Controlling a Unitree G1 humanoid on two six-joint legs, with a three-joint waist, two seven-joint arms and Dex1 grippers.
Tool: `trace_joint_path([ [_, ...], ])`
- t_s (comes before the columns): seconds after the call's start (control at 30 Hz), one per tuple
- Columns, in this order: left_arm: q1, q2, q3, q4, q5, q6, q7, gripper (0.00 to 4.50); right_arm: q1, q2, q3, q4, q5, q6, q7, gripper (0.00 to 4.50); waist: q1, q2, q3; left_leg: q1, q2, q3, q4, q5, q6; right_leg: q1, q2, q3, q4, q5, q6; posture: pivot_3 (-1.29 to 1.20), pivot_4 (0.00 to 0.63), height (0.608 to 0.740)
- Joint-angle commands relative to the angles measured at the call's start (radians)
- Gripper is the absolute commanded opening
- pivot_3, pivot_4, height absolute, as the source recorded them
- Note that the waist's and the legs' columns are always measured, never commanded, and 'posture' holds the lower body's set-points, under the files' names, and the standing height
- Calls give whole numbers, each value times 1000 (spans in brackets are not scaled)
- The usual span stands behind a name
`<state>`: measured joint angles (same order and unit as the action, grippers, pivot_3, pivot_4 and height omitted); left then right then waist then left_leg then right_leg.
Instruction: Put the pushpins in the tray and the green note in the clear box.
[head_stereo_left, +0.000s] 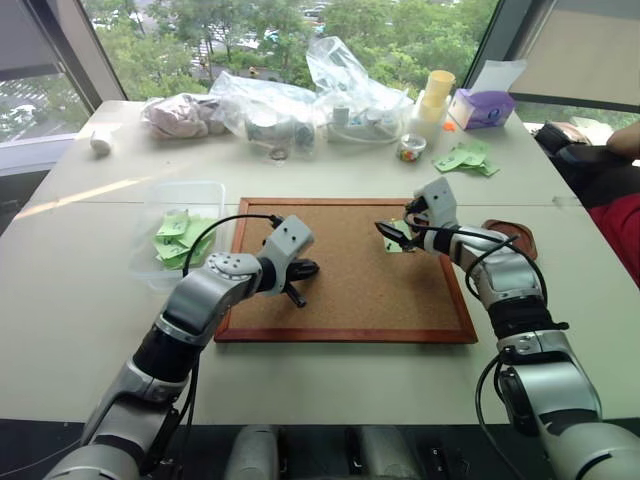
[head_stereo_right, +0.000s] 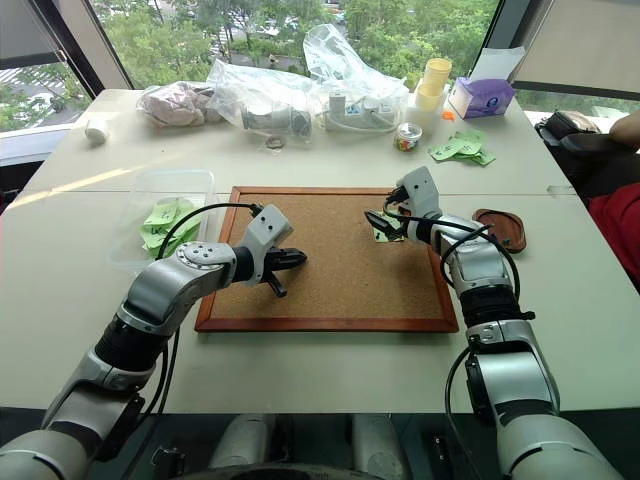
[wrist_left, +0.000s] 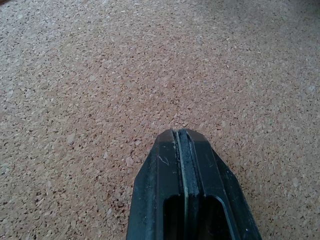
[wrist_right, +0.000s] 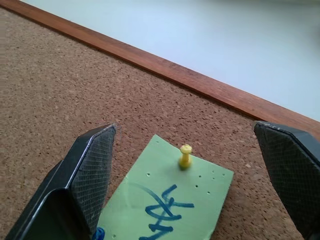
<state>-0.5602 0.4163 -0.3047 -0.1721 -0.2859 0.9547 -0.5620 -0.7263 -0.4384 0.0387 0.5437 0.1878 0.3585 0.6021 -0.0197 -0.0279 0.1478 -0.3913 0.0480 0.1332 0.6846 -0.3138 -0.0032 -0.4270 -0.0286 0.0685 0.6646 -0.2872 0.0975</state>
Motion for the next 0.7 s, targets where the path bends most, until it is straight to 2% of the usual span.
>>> trace_joint_path([
  [0.03, 9, -11, -11, -21, 3, 10, -5, 0, -46, 6, -14, 39, -14, -27, 14, 3588, 0, 0, 0, 0, 0, 0, 0, 0, 0, 0, 0, 0, 0, 0, 0, 0, 150, 738],
  [0.27, 12, -15, -2, -13, 16, 4, -2, 0, -63, 16, -24, 74, -18, -25, 36, 21, -1, 0, 0, 0, 0, 0, 0, 0, 0, 0, 0, 0, 0, 0, 0, 0, 150, 738],
  [0.5, 13, -15, -5, -3, 29, -5, 0, 0, -66, 25, -58, 63, -2, -28, 27, 21, -1, 0, 0, 0, 0, 0, 0, 0, -1, 0, 0, 0, 0, 0, 0, 0, 150, 738],
  [0.7, 16, 20, -56, 10, 78, -19, -14, 0, -61, 43, -136, 33, 27, -126, -29, 21, -2, 1, 0, 0, 0, 0, 0, 0, -1, 0, 0, 0, 0, 0, 0, 0, 150, 738],
])
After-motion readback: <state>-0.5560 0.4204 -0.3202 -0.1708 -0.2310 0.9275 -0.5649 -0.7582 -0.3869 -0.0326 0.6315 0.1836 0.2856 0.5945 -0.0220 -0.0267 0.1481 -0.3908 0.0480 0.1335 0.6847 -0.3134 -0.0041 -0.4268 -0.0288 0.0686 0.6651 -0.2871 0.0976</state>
